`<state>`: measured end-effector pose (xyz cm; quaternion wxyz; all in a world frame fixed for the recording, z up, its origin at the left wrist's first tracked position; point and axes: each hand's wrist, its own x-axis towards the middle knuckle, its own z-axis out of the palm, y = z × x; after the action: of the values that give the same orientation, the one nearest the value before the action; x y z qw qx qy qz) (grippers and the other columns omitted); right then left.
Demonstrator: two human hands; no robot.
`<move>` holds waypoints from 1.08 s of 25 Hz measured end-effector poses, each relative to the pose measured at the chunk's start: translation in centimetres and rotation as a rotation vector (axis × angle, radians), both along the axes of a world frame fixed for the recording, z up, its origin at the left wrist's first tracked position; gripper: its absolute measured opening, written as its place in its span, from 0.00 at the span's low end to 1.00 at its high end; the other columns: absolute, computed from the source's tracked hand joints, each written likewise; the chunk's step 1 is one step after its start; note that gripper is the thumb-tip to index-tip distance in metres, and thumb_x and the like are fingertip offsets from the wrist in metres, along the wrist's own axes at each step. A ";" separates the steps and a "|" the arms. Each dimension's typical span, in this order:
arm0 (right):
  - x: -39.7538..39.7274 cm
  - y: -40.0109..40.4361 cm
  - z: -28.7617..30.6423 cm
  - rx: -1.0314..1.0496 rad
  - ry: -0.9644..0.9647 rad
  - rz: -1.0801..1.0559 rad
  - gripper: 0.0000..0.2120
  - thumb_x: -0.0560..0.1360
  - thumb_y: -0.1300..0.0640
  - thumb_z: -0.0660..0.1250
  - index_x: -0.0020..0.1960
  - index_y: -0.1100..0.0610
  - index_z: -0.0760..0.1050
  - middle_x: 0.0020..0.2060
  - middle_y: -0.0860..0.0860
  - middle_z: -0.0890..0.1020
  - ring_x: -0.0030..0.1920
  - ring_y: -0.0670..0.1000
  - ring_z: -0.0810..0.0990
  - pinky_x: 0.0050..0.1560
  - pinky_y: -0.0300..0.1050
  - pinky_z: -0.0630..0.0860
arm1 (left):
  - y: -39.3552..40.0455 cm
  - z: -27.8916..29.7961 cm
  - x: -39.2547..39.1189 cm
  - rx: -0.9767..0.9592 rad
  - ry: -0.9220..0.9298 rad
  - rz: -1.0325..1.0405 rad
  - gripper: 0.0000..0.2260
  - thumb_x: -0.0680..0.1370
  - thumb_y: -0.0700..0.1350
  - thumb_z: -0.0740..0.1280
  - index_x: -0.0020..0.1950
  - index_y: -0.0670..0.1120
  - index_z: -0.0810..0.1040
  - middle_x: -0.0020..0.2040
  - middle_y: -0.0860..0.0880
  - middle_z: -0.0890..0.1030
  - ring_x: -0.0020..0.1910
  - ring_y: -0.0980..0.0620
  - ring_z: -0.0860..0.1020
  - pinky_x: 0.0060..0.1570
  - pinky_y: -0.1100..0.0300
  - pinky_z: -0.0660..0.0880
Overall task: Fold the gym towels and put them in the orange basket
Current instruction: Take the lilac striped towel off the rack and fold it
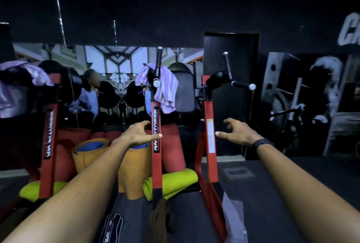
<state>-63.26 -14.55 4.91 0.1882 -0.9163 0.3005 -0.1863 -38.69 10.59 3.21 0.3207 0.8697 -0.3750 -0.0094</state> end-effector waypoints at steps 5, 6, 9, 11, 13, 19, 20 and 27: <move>5.4 -8.0 0.4 -0.039 -0.011 0.078 0.36 0.71 0.38 0.69 0.72 0.55 0.65 0.67 0.55 0.75 0.66 0.55 0.74 0.65 0.54 0.72 | -5.6 -0.1 3.8 -0.009 0.007 0.062 0.41 0.70 0.62 0.72 0.76 0.45 0.62 0.74 0.45 0.67 0.72 0.45 0.67 0.69 0.53 0.66; 6.5 -9.7 0.7 -0.045 -0.003 0.087 0.36 0.71 0.38 0.69 0.72 0.54 0.66 0.67 0.54 0.75 0.65 0.55 0.74 0.64 0.54 0.72 | -6.7 -0.1 4.6 -0.008 0.016 0.075 0.41 0.69 0.62 0.72 0.76 0.45 0.62 0.73 0.45 0.68 0.71 0.45 0.67 0.69 0.53 0.66; 9.8 -14.3 1.4 -0.063 0.025 0.109 0.35 0.71 0.38 0.70 0.72 0.52 0.66 0.66 0.54 0.75 0.65 0.55 0.75 0.64 0.54 0.72 | -9.4 0.0 7.0 0.014 0.036 0.123 0.42 0.69 0.63 0.72 0.76 0.46 0.63 0.74 0.45 0.67 0.72 0.45 0.67 0.69 0.53 0.66; 12.3 -16.1 1.9 -0.083 -0.003 0.111 0.33 0.72 0.40 0.69 0.72 0.53 0.66 0.66 0.53 0.75 0.65 0.55 0.74 0.64 0.52 0.72 | -10.5 0.4 8.3 0.033 0.013 0.160 0.40 0.70 0.61 0.72 0.76 0.45 0.62 0.74 0.45 0.67 0.72 0.45 0.66 0.69 0.54 0.65; 15.8 -17.7 2.0 -0.109 -0.010 0.138 0.31 0.73 0.42 0.69 0.71 0.53 0.68 0.67 0.53 0.75 0.66 0.55 0.74 0.64 0.50 0.72 | -11.7 0.9 10.4 0.045 0.012 0.191 0.40 0.70 0.60 0.72 0.76 0.45 0.62 0.74 0.45 0.67 0.72 0.44 0.67 0.68 0.54 0.66; 29.4 -21.2 1.2 -0.131 -0.035 0.183 0.30 0.71 0.41 0.69 0.69 0.52 0.70 0.66 0.52 0.76 0.65 0.55 0.75 0.63 0.53 0.73 | -15.3 0.5 20.6 0.103 -0.011 0.218 0.39 0.70 0.60 0.73 0.75 0.45 0.63 0.73 0.45 0.69 0.70 0.44 0.68 0.68 0.50 0.67; 31.8 -21.5 1.2 -0.139 -0.050 0.191 0.29 0.72 0.41 0.69 0.68 0.52 0.70 0.66 0.52 0.76 0.65 0.55 0.75 0.63 0.53 0.73 | -16.0 0.5 22.5 0.110 -0.022 0.219 0.39 0.71 0.60 0.72 0.75 0.45 0.64 0.72 0.45 0.69 0.70 0.44 0.69 0.68 0.51 0.68; 52.7 -24.0 1.8 -0.324 -0.157 0.140 0.22 0.74 0.51 0.66 0.67 0.52 0.70 0.64 0.53 0.72 0.61 0.58 0.75 0.53 0.50 0.72 | -22.4 0.6 40.3 0.172 -0.021 0.183 0.36 0.72 0.59 0.72 0.75 0.46 0.64 0.73 0.45 0.68 0.70 0.45 0.68 0.67 0.54 0.68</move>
<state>-10.58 -38.51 6.72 0.0736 -0.9360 0.1863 -0.2896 1.64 -11.81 3.84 0.2407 0.9246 -0.2954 -0.0032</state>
